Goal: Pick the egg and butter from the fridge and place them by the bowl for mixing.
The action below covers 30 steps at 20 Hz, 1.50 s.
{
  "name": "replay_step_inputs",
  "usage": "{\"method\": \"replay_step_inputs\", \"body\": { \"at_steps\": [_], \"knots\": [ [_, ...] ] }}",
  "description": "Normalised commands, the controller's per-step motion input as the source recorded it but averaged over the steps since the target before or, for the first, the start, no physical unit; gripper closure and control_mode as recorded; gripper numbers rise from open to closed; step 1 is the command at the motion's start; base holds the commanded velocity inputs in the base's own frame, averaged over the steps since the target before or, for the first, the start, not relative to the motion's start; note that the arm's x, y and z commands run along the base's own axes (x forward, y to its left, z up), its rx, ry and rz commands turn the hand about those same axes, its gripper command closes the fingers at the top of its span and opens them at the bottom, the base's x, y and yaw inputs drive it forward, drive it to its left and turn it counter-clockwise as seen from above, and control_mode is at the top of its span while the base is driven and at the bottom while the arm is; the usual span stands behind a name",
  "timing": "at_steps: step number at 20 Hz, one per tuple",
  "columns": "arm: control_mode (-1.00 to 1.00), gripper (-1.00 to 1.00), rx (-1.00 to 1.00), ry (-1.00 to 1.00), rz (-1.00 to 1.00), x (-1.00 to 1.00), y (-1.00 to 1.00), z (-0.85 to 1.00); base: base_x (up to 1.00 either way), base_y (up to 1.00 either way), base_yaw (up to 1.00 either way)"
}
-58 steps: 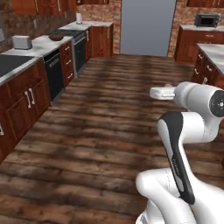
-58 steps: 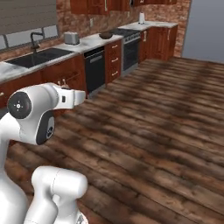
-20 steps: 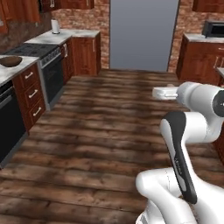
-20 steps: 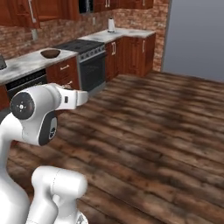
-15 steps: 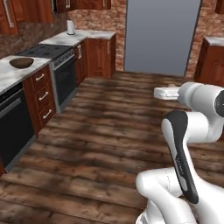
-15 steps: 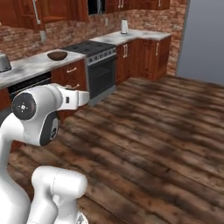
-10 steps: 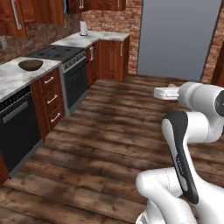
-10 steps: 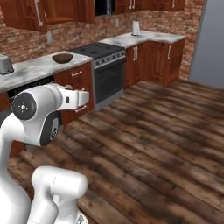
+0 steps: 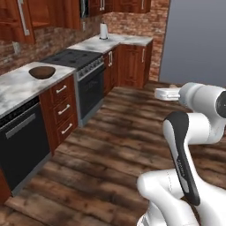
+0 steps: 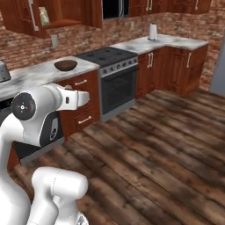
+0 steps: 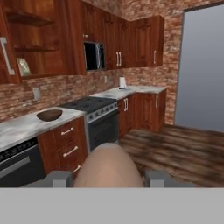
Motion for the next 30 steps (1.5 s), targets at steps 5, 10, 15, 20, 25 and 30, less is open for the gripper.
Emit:
{"method": "replay_step_inputs", "body": {
  "at_steps": [5,10,15,20,25,30],
  "knots": [
    [1.0,1.0,0.0,0.0,0.0,0.0,0.0,0.0,1.0,-0.04,0.3],
    [1.0,1.0,0.0,0.0,0.0,0.0,0.0,0.0,1.0,-0.06,0.32],
    [1.0,1.0,0.0,0.0,0.0,0.0,0.0,0.0,1.0,-0.07,0.33],
    [1.0,1.0,0.0,0.0,0.0,0.0,0.0,0.0,1.0,-0.1,0.36],
    [1.0,1.0,0.0,0.0,0.0,0.0,0.0,0.0,1.0,-0.1,0.4],
    [1.0,1.0,0.0,0.0,0.0,0.0,0.0,0.0,1.0,-0.3,0.4]
  ]
}}
